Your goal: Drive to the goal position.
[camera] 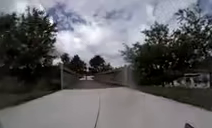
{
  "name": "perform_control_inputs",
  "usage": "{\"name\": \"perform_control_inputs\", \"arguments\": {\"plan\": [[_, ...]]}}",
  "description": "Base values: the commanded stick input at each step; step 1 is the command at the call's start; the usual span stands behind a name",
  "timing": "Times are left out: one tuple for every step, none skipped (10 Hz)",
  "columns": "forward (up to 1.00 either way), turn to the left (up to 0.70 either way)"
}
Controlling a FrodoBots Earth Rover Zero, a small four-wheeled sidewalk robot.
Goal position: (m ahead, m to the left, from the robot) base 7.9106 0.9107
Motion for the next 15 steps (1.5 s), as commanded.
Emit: {"name": "perform_control_inputs", "arguments": {"plan": [[0.59, 0.01], [0.59, 0.01], [0.59, 0.01], [0.59, 0.01], [0.59, 0.01], [0.59, 0.01], [0.59, 0.01], [0.59, 0.01], [0.59, 0.01], [0.59, 0.01], [0.59, 0.01], [0.59, 0.01], [0.59, 0.01], [0.59, 0.01], [0.59, 0.01]]}}
